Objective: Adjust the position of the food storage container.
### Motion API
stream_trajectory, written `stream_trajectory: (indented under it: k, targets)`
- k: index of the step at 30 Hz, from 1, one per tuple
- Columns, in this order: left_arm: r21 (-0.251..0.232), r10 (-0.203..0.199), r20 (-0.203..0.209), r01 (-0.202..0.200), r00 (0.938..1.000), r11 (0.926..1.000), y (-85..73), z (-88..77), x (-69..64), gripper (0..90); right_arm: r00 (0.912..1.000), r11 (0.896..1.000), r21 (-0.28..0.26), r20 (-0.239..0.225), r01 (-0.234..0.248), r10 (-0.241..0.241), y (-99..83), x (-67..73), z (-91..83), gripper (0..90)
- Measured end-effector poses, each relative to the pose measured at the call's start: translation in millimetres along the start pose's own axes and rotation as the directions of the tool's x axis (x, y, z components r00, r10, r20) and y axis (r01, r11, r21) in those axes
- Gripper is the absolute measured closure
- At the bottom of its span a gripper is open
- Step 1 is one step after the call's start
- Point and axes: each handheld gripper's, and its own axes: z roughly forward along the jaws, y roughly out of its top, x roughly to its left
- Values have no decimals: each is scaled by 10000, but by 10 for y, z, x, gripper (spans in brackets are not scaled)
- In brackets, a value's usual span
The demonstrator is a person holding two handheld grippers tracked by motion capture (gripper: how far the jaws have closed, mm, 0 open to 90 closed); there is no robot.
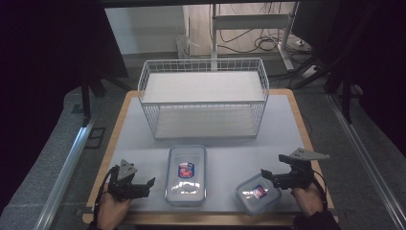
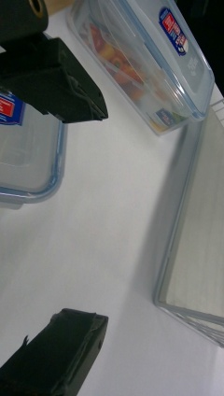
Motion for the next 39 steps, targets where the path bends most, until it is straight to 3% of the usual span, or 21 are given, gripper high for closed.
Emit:
stream_trajectory:
  k: [5,15,21,25,28,31,32,33,34,35,36,39]
  targets:
    - [-306,-428,260,436,9987,9986,-50,-28,49,62,9999,9997,205,19,137,-137,-27,11,32,13]
    - [-438,-332,485,353,9983,9984,-44,-32,22,54,9983,9974,517,291,499,-514,-37,64,69,7]
    - [-427,-275,500,296,9984,9986,-48,-23,21,54,9981,9986,521,610,65,-97,-64,71,98,0]
    - [-320,-223,525,240,9984,9992,-52,-7,14,54,9963,9987,502,850,72,-114,-76,82,75,0]
    - [-369,-193,514,212,9985,9991,-51,-11,15,54,9968,9987,489,773,152,-190,-74,100,30,0]
    - [-473,-270,493,293,9984,9985,-53,-20,30,55,9975,9983,584,696,74,-115,-59,130,-22,117]
    - [-473,-270,493,293,9984,9985,-53,-20,30,55,9975,9983,584,696,74,-115,-59,130,-22,117]
    - [-500,-344,517,370,9981,9981,-57,-21,39,55,9983,9970,771,578,-16,-28,-38,157,-52,259]
    - [-500,-344,517,370,9981,9981,-57,-21,39,56,9983,9970,771,578,-16,-28,-38,157,-52,259]
    - [-509,-359,537,386,9979,9980,-58,-21,43,56,9998,9962,867,172,-107,92,-21,192,-80,392]
    - [-520,-347,541,375,9979,9979,-57,-20,41,56,10000,9959,900,85,-59,51,-18,208,-89,446]
    - [-514,-283,539,311,9981,9982,-56,-18,34,56,9987,9935,1026,-176,497,-482,-6,273,-123,624]
